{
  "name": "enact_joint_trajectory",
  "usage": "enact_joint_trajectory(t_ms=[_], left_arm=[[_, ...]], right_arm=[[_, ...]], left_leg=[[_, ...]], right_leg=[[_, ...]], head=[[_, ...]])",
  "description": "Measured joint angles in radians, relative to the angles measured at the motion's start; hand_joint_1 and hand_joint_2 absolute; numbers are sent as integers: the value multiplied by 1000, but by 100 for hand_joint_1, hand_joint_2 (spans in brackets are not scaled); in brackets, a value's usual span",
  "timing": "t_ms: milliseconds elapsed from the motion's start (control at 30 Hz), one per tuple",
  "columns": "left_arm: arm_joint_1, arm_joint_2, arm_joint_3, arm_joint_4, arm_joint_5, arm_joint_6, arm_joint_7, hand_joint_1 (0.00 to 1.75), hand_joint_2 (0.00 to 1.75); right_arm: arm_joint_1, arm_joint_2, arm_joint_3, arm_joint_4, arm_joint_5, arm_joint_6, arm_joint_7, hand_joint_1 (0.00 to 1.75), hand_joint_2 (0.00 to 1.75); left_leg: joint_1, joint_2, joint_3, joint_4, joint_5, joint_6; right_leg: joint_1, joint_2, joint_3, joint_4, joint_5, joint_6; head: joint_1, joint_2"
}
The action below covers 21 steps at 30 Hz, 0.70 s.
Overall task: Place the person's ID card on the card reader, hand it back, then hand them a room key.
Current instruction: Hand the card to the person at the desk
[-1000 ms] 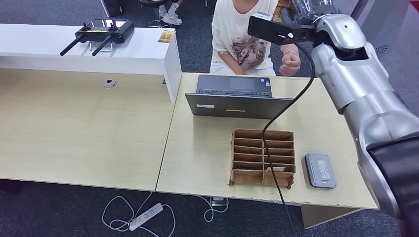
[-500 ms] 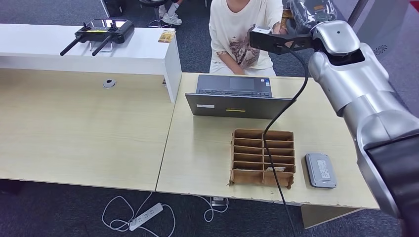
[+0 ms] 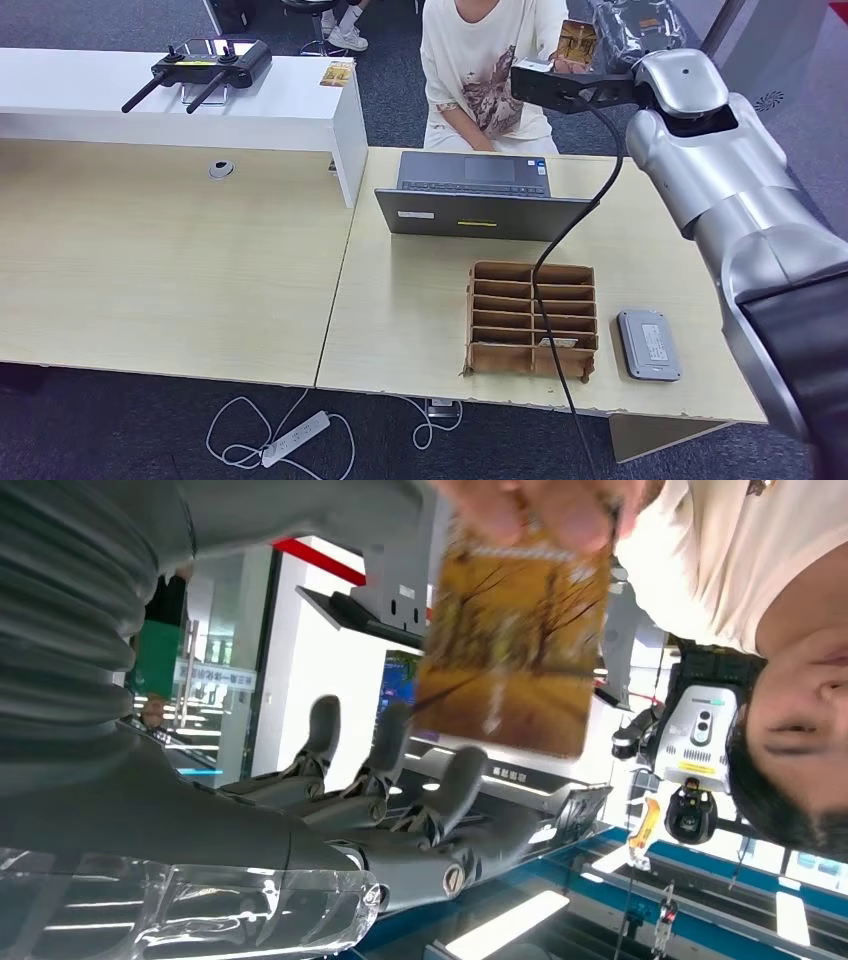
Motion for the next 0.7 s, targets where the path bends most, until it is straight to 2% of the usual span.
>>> enact_joint_trajectory(t_ms=[367,700], left_arm=[[0,0,0,0,0,10,8,0,175],[2,-2,0,0,0,21,15,0,175]], right_arm=[[0,-13,-133,0,-110,-59,-55,0,175],[46,-70,-330,-39,-318,-89,-223,0,175]], left_leg=[[0,0,0,0,0,0],[0,0,0,0,0,0]], right_leg=[[0,0,0,0,0,0],[0,0,0,-1,0,0]], head=[[0,0],[0,0]])
